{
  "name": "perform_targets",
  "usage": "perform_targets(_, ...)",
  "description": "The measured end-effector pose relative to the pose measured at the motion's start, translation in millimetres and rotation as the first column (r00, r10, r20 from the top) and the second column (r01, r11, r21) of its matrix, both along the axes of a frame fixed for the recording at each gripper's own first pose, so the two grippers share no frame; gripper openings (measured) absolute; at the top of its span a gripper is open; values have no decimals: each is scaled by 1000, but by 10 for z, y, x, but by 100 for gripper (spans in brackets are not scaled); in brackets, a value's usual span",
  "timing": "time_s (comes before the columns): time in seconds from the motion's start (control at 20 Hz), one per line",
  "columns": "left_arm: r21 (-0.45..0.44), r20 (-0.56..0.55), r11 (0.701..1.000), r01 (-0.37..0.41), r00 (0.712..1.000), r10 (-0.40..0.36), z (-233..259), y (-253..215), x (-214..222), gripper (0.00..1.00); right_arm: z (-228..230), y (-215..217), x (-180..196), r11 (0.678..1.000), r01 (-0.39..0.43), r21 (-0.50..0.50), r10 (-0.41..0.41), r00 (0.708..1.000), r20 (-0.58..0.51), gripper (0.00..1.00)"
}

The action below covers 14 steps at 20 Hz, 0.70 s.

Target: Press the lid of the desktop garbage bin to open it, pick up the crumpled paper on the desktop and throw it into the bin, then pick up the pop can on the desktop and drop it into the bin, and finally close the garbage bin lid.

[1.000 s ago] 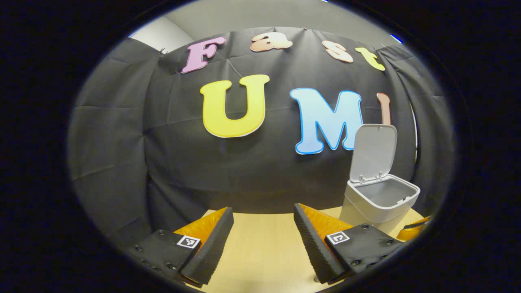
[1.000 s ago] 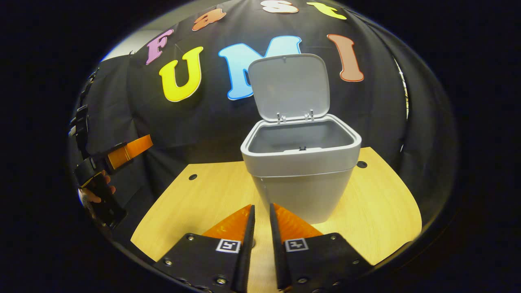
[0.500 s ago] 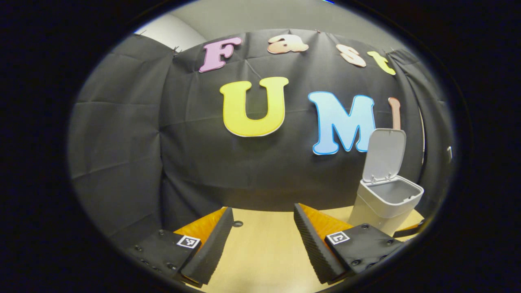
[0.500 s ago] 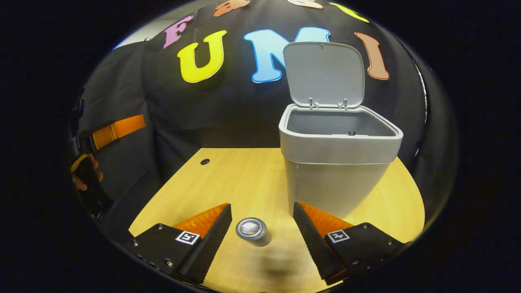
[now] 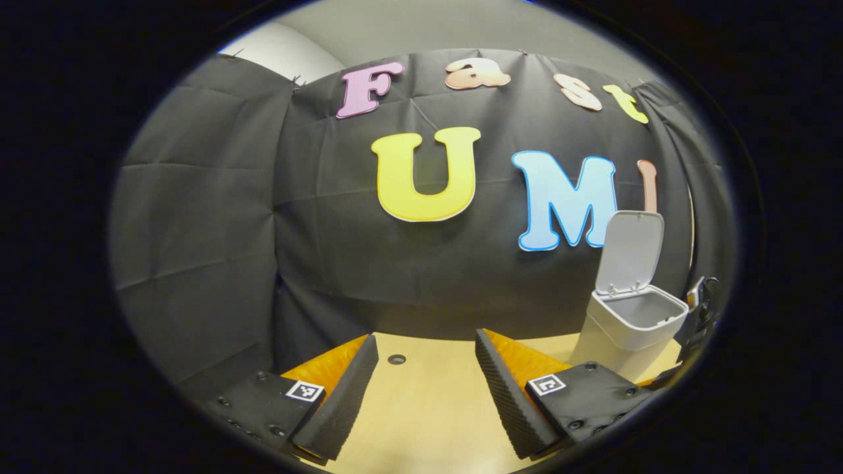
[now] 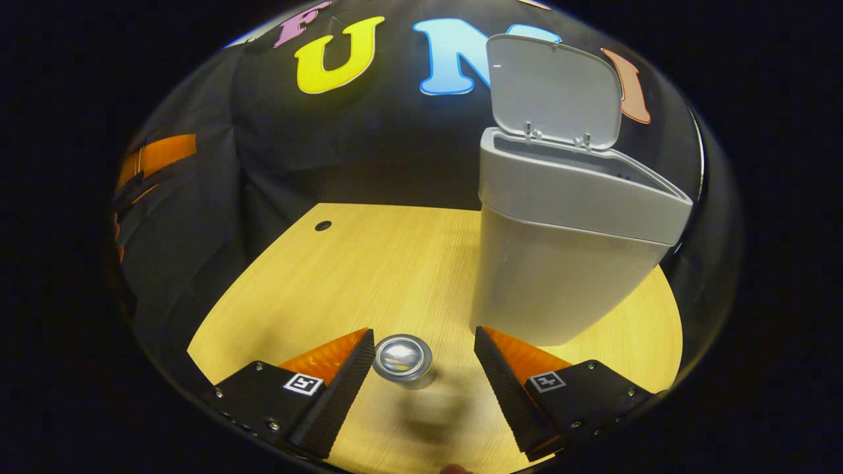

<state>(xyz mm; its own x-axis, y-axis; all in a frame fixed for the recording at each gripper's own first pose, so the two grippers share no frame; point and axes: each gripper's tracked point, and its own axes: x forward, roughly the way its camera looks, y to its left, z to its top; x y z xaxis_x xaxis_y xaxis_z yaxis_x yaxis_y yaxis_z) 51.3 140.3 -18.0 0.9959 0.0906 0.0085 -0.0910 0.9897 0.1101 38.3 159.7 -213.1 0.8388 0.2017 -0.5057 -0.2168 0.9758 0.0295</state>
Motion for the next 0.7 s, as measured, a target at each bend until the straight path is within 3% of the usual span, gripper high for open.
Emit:
perform_targets(0.05,2,0,1000,-4,1000,4,-1,21,-3,100,-37,30,14,1000,-7,-6,7,1000,-8,98)
perform_targets(0.15,5,-2,1000,-13,1000,13,-3,59,-16,92,-111,75,51,1000,-18,-11,18,999,-29,98)
perform_targets(0.7,1,-13,999,-37,999,37,-36,154,-11,92,-377,193,131,995,-47,-83,40,996,-84,98)
